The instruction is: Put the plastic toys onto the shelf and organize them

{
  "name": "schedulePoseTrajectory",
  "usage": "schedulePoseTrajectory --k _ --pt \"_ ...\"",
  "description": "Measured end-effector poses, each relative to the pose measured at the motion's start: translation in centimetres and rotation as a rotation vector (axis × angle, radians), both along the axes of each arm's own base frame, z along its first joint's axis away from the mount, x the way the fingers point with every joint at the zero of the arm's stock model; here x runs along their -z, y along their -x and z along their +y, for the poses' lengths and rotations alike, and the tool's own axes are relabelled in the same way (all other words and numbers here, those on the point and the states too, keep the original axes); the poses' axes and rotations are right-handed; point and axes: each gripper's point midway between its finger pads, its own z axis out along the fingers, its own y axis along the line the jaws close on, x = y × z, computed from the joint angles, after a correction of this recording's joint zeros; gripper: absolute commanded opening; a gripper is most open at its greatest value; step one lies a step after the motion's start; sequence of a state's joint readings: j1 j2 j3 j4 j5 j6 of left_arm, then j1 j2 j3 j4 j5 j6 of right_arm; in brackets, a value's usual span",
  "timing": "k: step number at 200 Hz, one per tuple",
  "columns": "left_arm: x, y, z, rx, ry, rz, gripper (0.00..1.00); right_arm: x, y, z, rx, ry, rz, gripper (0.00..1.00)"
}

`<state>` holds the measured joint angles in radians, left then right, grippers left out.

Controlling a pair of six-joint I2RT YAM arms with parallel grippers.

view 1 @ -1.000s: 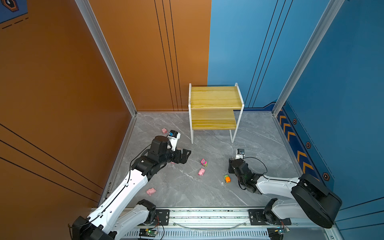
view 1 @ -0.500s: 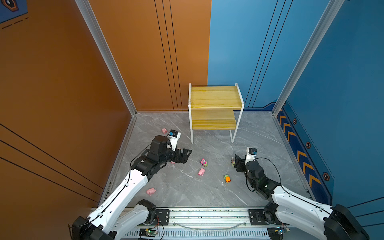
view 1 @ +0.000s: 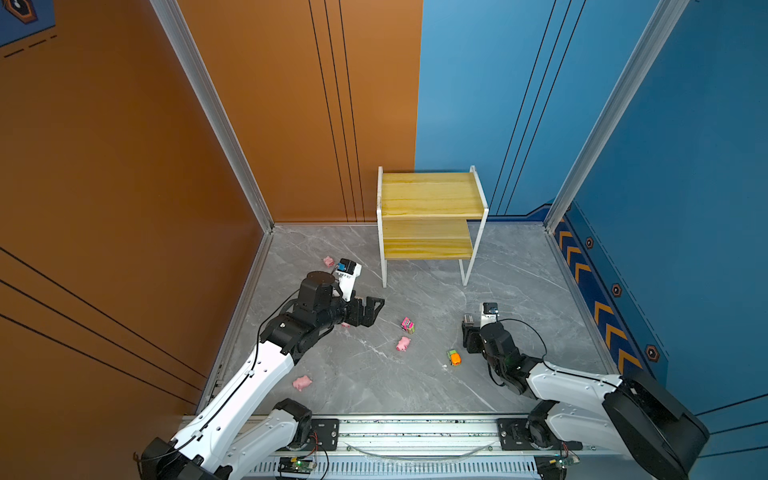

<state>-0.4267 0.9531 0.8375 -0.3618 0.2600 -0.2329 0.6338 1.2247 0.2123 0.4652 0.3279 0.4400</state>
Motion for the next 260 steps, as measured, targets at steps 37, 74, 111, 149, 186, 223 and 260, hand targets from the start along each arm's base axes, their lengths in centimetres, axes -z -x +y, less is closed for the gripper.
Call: schedulePoseTrajectory --k 37,74,111,149,186,223,260 --pt "-0.1 0.1 -0.1 0.006 0.005 -0.002 0.99 0.8 -0.5 0.4 -0.013 0.018 0.004 0.57" --pt "-0.1 0.1 -0.1 0.006 0.005 -0.002 0.99 1.3 -1.1 0.8 -0.015 0.025 -0.008 0.54" --pt "-0.2 0.2 0.0 0.005 0.008 -0.009 0.99 2.0 -1.6 0.7 -0.005 0.052 -0.015 0.43" --pt "-0.2 0.3 0.0 0.005 0.009 -0.012 0.99 0.6 -2.8 1.1 0.001 0.056 -0.062 0.29" --pt "-0.1 -0.2 0.7 -0.031 0.000 -0.015 0.99 -1.4 -3.8 2.1 -0.019 0.046 -0.099 0.21" --pt "-2.5 -2.5 2.5 -0.136 -0.003 -0.047 0.98 -3.3 -3.9 3.3 -0.072 0.022 -0.109 0.20" --pt "-5.7 -5.0 4.6 -0.245 0.003 -0.112 0.98 -5.6 -3.8 6.0 -0.165 -0.009 -0.114 0.21"
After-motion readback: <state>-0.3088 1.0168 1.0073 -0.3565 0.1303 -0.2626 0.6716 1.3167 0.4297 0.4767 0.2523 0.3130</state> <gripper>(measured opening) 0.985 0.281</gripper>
